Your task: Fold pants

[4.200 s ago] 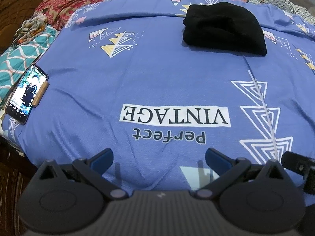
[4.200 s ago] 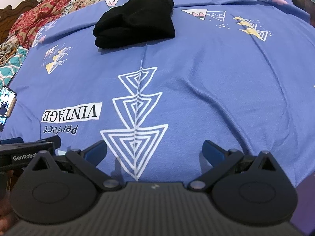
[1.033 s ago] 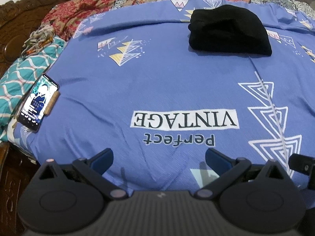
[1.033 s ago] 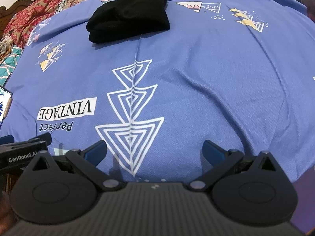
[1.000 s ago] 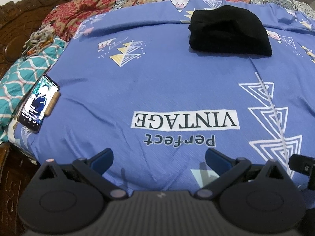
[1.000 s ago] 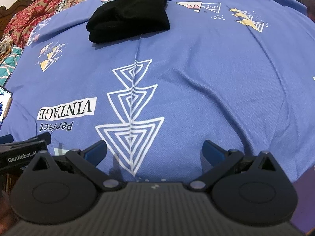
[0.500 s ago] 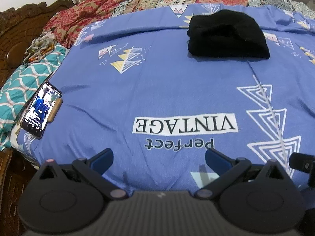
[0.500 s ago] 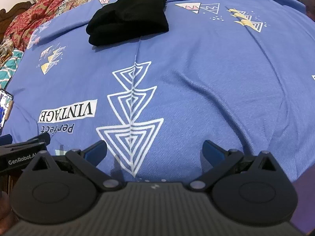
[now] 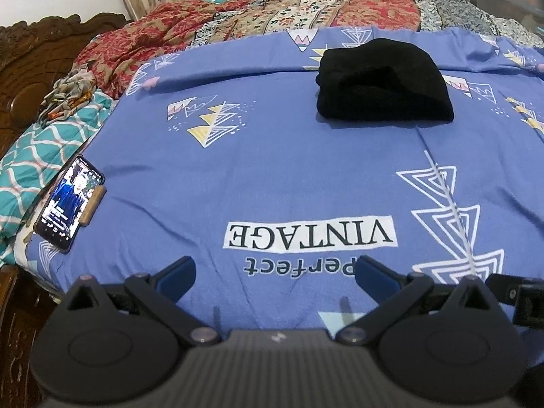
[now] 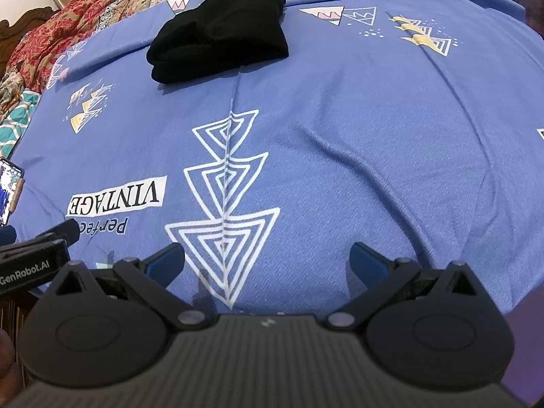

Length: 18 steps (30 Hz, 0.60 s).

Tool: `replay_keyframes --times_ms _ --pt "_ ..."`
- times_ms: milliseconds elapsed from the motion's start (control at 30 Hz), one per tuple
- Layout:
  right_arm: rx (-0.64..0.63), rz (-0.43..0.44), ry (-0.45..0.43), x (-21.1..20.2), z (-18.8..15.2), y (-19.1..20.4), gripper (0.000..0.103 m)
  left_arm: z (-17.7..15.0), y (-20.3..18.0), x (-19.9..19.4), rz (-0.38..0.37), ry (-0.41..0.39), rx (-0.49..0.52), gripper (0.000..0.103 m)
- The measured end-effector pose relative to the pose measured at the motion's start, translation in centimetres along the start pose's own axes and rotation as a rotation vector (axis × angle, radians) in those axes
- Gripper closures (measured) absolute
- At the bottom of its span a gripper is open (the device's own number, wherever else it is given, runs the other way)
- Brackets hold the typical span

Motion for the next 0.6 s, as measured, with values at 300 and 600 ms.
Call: replay_keyframes --times_ms 300,600 --pt "-0.005 0.001 0.006 0.0 0.1 0.0 0.000 -0.5 -0.2 1.0 0.036 0.063 0.026 0.000" --pt "0.002 0.004 0.015 0.3 0.0 0.0 0.000 -1.9 -2.0 2.8 -0.070 0.187 0.076 0.000"
Point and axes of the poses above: each gripper's, at about its wrist camera, not at the fingertips, and x roughly the way its jaws point, y to its left, z to its top, the point moved 7 cm from there along x, roughly the way its jaws point, and after that the axes turned 14 degrees about y, right-handed, at the moved point
